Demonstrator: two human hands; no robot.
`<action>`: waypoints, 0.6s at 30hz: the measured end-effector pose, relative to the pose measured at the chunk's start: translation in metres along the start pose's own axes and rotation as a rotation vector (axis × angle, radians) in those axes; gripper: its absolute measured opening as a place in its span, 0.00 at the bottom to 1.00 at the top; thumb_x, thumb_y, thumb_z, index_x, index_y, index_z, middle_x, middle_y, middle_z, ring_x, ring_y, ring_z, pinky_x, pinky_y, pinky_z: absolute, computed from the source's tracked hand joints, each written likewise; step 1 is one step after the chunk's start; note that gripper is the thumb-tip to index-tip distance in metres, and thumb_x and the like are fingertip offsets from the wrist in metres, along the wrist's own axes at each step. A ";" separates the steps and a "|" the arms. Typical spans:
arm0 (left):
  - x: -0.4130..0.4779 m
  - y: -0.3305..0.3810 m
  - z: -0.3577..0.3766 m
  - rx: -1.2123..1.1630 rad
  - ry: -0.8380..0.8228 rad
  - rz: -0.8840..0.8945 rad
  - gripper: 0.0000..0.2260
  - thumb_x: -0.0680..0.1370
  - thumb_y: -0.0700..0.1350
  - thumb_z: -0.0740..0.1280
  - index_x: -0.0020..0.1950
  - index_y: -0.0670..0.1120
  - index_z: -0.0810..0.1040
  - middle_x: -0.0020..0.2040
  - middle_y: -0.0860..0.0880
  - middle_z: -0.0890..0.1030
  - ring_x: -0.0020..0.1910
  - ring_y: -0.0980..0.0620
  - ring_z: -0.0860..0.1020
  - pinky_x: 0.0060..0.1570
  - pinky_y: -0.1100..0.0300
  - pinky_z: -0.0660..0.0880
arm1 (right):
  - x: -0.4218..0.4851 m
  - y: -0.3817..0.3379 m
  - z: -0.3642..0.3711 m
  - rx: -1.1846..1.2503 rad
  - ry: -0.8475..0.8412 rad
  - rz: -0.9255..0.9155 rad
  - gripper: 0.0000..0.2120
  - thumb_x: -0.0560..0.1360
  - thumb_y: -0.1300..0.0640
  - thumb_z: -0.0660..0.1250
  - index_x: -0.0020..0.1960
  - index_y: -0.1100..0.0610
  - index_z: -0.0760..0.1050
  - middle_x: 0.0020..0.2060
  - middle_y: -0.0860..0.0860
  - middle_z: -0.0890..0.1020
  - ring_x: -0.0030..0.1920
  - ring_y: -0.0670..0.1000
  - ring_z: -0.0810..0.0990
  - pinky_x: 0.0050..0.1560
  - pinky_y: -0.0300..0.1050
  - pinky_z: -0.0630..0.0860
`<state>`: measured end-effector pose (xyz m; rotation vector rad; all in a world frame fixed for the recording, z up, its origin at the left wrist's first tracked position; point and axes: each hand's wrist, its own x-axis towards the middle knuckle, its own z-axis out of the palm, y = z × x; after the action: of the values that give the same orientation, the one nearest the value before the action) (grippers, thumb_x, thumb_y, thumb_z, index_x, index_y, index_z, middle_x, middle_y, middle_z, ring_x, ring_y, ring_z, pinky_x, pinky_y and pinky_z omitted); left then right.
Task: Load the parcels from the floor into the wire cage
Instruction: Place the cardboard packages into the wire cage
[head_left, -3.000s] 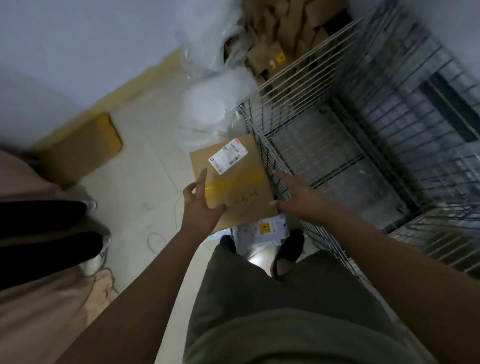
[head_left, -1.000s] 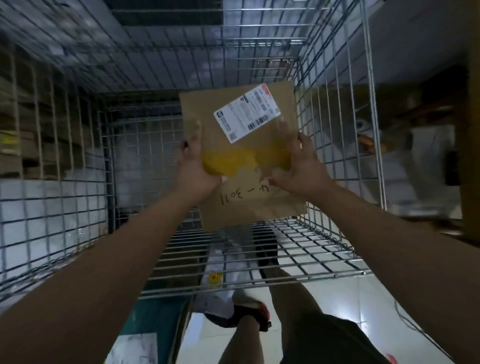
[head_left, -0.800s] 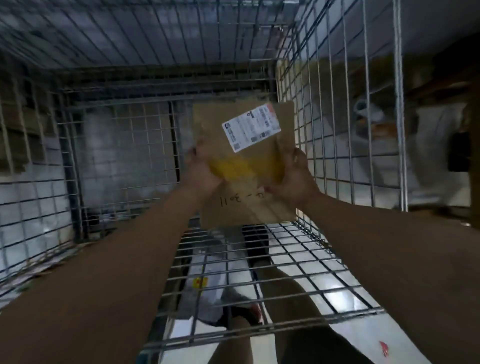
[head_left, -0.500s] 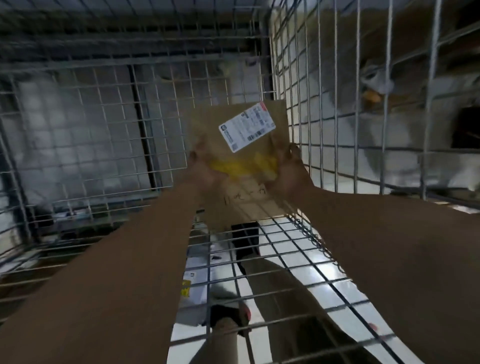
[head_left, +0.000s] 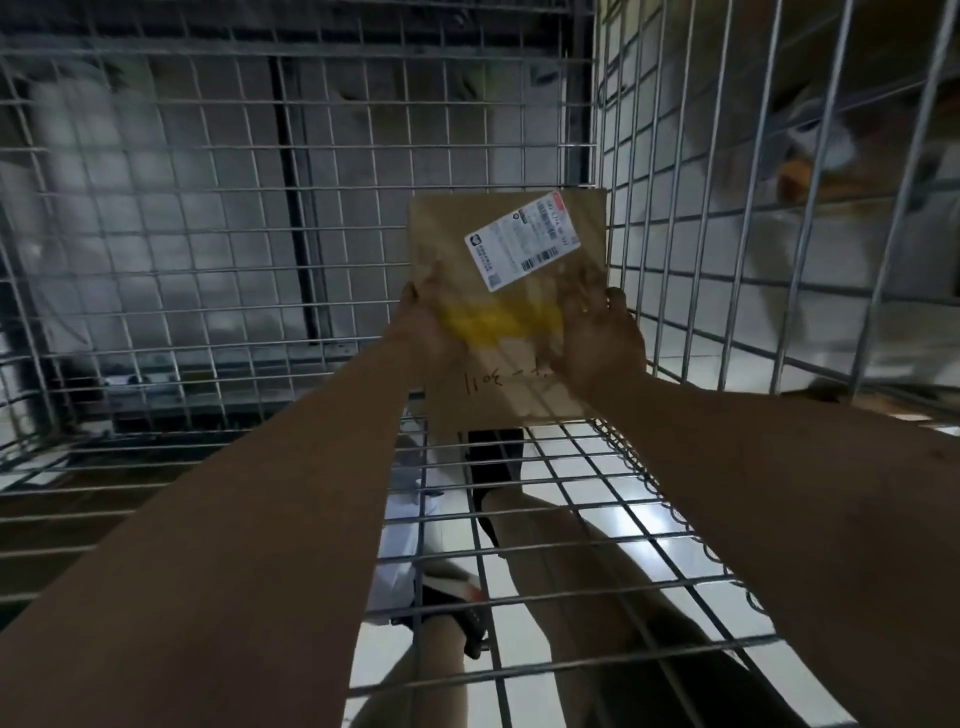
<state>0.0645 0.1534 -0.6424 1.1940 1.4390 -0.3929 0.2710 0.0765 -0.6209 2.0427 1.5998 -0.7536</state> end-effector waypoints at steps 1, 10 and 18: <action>-0.006 0.004 -0.002 -0.047 0.025 -0.013 0.45 0.75 0.40 0.76 0.84 0.44 0.51 0.83 0.41 0.53 0.81 0.41 0.56 0.79 0.49 0.56 | -0.002 -0.002 -0.006 0.017 -0.048 0.009 0.47 0.77 0.38 0.68 0.84 0.51 0.44 0.81 0.58 0.50 0.75 0.65 0.60 0.68 0.61 0.71; -0.158 0.040 -0.097 -0.304 0.310 0.116 0.40 0.77 0.37 0.73 0.83 0.54 0.56 0.78 0.45 0.67 0.72 0.48 0.71 0.56 0.68 0.73 | -0.034 -0.085 -0.152 0.747 0.060 -0.158 0.51 0.72 0.50 0.78 0.84 0.50 0.50 0.81 0.55 0.60 0.79 0.54 0.61 0.75 0.45 0.62; -0.331 0.013 -0.192 -0.401 0.588 0.129 0.35 0.78 0.44 0.74 0.81 0.58 0.63 0.74 0.49 0.71 0.64 0.53 0.74 0.48 0.65 0.72 | -0.141 -0.193 -0.278 0.444 0.031 -0.600 0.41 0.76 0.44 0.74 0.83 0.45 0.56 0.80 0.50 0.64 0.78 0.54 0.64 0.74 0.47 0.65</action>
<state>-0.0901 0.1682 -0.2925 1.1035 1.8148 0.3587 0.0989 0.1956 -0.3196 1.8416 2.2606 -1.3960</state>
